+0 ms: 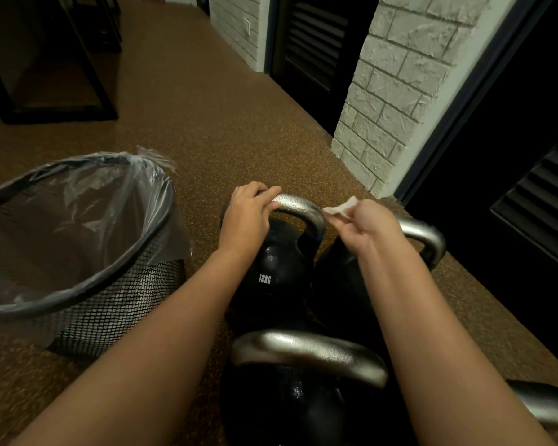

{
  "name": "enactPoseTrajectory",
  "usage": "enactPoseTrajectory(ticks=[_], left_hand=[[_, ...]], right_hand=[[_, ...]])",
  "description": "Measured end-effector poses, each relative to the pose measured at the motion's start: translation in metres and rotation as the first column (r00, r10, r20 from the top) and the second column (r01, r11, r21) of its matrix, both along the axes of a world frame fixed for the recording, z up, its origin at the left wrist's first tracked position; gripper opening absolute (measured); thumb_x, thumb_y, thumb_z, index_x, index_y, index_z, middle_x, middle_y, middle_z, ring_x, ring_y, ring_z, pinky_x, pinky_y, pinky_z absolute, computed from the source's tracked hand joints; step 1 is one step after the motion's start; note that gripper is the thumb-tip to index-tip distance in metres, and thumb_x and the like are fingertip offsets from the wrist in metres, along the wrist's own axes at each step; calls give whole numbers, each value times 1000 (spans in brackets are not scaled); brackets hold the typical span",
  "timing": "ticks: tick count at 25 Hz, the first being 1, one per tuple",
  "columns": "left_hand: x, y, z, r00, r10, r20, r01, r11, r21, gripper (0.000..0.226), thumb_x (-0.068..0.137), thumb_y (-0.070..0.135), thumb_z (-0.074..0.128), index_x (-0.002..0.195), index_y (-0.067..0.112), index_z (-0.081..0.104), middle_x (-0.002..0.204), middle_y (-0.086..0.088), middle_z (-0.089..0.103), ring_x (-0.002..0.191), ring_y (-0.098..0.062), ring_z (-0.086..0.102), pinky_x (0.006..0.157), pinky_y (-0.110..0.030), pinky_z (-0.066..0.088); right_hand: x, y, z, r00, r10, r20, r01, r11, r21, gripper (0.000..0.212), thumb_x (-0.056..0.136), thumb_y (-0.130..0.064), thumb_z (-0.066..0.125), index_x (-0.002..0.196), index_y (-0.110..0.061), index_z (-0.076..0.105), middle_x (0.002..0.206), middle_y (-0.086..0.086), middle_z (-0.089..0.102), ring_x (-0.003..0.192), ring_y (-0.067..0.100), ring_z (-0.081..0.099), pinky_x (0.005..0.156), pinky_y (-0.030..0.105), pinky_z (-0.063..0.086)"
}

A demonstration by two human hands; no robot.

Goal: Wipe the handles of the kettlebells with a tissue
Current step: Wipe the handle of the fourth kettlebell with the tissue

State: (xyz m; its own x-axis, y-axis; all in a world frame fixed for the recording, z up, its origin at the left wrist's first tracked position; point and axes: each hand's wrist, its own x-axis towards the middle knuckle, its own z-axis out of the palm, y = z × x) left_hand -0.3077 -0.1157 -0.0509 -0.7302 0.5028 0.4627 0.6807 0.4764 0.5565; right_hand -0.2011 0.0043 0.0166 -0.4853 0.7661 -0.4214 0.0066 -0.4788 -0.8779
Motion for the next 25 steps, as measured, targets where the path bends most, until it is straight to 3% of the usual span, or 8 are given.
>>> enactPoseTrajectory(ticks=[1, 3, 6, 11, 13, 17, 23, 25], left_hand=[[0, 0, 0, 1000, 2, -1, -2, 1000, 2, 30, 92, 18, 54, 121, 16, 62, 112, -6, 59, 107, -23, 49, 90, -28, 38], [0, 0, 0, 1000, 6, 3, -6, 1000, -4, 30, 92, 18, 54, 122, 17, 62, 113, -6, 58, 108, -23, 48, 90, -27, 37], [1, 0, 0, 1000, 4, 5, -4, 1000, -15, 31, 92, 17, 54, 122, 18, 62, 114, -5, 58, 109, -22, 48, 90, -27, 38], [1, 0, -2, 1000, 13, -28, -13, 1000, -3, 30, 92, 17, 55, 121, 17, 62, 113, -5, 59, 108, -22, 49, 89, -29, 40], [1, 0, -2, 999, 17, -29, -17, 1000, -7, 30, 92, 17, 54, 121, 17, 62, 113, -5, 59, 109, -21, 49, 89, -28, 39], [1, 1, -4, 999, 14, -29, -14, 1000, 7, 30, 91, 16, 56, 120, 18, 63, 111, -5, 59, 107, -22, 49, 88, -28, 40], [2, 0, -3, 999, 21, -33, -20, 1000, 8, 31, 91, 15, 55, 120, 17, 62, 114, -6, 59, 109, -23, 49, 90, -28, 39], [2, 1, -2, 999, 24, -34, -24, 1000, -10, 31, 91, 16, 54, 122, 18, 62, 115, -5, 58, 110, -22, 48, 90, -27, 38]], right_hand=[[-2, -3, -1, 986, 10, 166, -46, 976, 211, 44, 92, 11, 35, 135, 3, 41, 121, 16, 52, 105, 29, 54, 96, 39, 47], [-6, -6, -13, 880, 33, 473, -317, 784, 534, 45, 90, 3, 44, 133, -8, 50, 127, 12, 56, 102, 24, 55, 93, 32, 46], [-10, -11, -28, 690, 107, 716, -632, 571, 524, 48, 89, 0, 43, 135, -10, 49, 131, 16, 54, 122, 31, 48, 102, 29, 36], [1, -11, -38, 774, 128, 620, -622, 332, 709, 58, 85, 9, 42, 139, -15, 44, 134, 11, 54, 126, 26, 47, 99, 16, 30], [6, -8, -47, 792, 126, 597, -594, 384, 707, 57, 87, 8, 42, 139, -16, 43, 130, 12, 57, 122, 27, 51, 94, 12, 31], [-8, 1, -38, 695, 125, 708, -674, 457, 580, 53, 87, 2, 42, 136, -17, 48, 122, 16, 61, 117, 32, 52, 97, 27, 38], [2, -21, -49, 801, 96, 591, -598, 138, 789, 64, 78, 13, 41, 138, -9, 43, 143, 12, 44, 128, 28, 45, 107, 23, 28], [8, -18, -53, 822, 105, 559, -569, 167, 805, 63, 78, 16, 41, 137, -7, 45, 147, 11, 39, 134, 23, 40, 108, 14, 20]])
